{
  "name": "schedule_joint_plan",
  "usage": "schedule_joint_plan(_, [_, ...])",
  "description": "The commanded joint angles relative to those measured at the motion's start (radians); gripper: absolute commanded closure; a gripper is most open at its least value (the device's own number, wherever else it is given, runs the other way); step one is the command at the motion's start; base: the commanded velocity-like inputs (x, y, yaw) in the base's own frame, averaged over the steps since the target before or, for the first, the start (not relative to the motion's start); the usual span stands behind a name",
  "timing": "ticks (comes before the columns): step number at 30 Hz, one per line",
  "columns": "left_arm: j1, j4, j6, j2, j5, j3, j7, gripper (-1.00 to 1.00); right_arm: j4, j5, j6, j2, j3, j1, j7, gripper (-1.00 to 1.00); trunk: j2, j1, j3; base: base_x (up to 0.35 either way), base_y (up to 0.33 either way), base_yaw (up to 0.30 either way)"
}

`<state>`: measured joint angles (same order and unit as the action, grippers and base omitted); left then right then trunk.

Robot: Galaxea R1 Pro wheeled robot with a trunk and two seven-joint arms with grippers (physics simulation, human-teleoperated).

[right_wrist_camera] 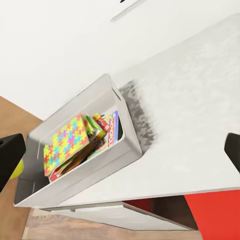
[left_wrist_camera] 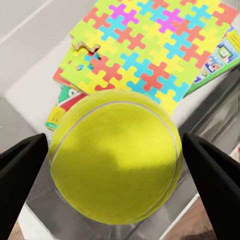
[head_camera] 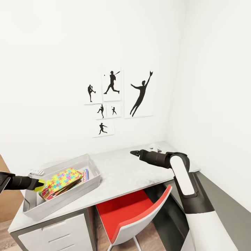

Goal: Put all the toys in the child's room - the three board games (two on the bed and one on the table), the two jigsaw puzzles on the table, and the tennis ball on the table - inside the toy box on the table in the child's room.

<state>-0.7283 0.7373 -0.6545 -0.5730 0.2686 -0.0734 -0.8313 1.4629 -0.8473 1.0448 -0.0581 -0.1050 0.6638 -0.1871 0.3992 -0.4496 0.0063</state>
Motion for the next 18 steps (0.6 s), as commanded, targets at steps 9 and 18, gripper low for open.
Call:
schedule_joint_plan(9, [0.0, -0.024, 0.005, 0.018, 0.013, 0.0, -0.006, 1.0, -0.023, -0.009, 0.002, 0.0, 0.001, 0.0, -0.011, -1.0, 0.001, 0.0, 0.0, 0.0, 0.0, 0.0])
schedule_joint_plan(18, [0.0, -0.08, 0.053, 0.019, 0.014, -0.001, 0.057, 1.0, -0.025, -0.009, 0.002, 0.0, 0.001, 0.0, -0.01, -1.0, 0.001, 0.0, 0.0, 0.0, 0.0, 0.0])
